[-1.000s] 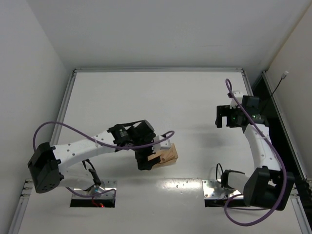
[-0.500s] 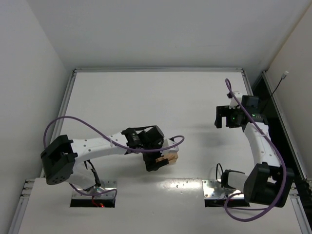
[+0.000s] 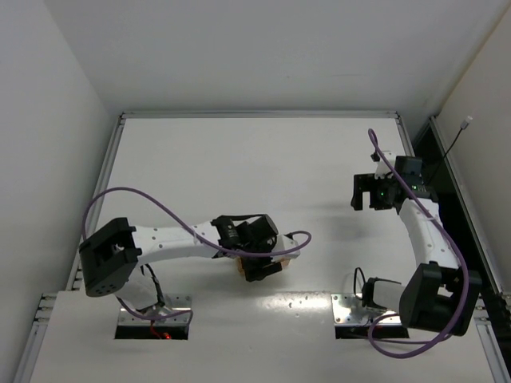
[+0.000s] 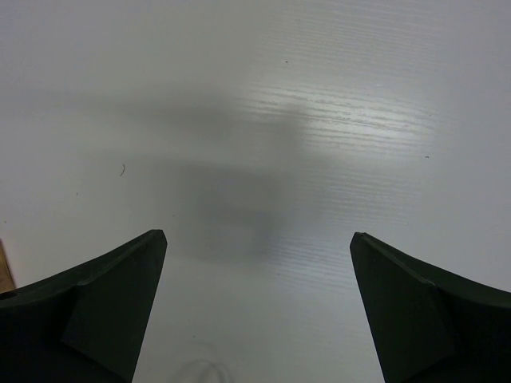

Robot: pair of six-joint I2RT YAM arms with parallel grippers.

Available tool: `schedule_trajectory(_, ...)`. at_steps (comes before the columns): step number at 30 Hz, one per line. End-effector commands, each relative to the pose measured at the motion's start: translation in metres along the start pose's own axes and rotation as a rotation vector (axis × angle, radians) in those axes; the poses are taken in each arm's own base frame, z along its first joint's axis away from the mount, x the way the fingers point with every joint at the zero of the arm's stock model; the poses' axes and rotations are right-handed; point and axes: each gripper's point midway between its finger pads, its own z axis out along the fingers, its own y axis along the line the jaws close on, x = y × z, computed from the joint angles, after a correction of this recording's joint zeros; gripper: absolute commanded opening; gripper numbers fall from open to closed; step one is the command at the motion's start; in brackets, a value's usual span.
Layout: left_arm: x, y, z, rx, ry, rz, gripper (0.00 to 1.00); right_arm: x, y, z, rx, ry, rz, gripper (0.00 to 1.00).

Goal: Build the wood block tower

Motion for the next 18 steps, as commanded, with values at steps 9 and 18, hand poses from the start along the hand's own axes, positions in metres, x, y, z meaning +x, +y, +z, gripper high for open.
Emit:
schedule_trajectory(9, 0.003, -0.009, 0.017, 0.009, 0.023, 0.025, 0.51, -0.014, -0.001, -0.005, -0.004, -0.047, -0.009, 0.98)
schedule_trajectory(18, 0.010, -0.004, 0.032, -0.010, 0.064, 0.010, 0.21, -0.014, -0.001, -0.005, -0.004, -0.047, -0.009, 0.96)
